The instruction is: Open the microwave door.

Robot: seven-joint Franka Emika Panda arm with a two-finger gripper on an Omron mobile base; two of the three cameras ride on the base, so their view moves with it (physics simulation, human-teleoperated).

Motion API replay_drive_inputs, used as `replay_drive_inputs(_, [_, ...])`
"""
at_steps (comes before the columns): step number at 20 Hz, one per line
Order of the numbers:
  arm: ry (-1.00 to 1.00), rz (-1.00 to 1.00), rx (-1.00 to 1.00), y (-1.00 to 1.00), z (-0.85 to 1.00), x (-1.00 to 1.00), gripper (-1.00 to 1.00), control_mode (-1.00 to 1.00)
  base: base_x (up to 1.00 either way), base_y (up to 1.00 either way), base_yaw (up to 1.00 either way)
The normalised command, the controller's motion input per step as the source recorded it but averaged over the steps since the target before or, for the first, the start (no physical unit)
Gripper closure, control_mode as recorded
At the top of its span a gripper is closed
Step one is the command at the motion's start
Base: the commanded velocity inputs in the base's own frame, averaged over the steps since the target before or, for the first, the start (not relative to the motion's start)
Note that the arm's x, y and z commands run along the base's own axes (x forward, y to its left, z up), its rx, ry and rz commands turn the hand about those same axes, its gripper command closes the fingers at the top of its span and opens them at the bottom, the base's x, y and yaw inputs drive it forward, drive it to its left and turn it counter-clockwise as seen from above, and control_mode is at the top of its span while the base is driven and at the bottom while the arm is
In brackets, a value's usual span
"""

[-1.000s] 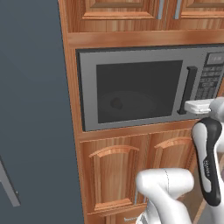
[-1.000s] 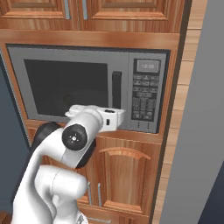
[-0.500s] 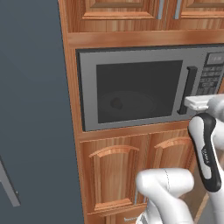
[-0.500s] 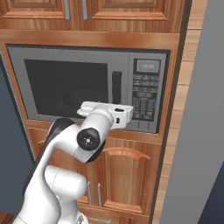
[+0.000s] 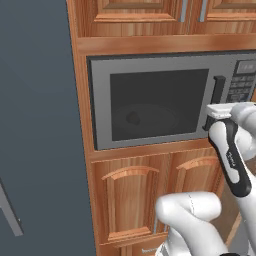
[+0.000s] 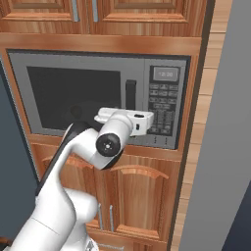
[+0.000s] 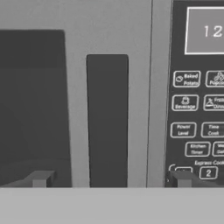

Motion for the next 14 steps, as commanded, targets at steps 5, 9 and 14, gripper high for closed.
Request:
replay_drive_inputs(5, [0.0, 0.0, 0.0, 0.02, 0.0, 0.53, -1.0, -1.0, 0.0, 0.0, 0.0])
replay_drive_inputs(9, [0.0, 0.01, 0.0, -0.01, 0.0, 0.54, -1.0, -1.0, 0.0, 0.0, 0.0])
replay_drive_inputs(14, [0.01, 0.01, 0.0, 0.0, 0.0, 0.53, -1.0, -1.0, 0.0, 0.0, 0.0])
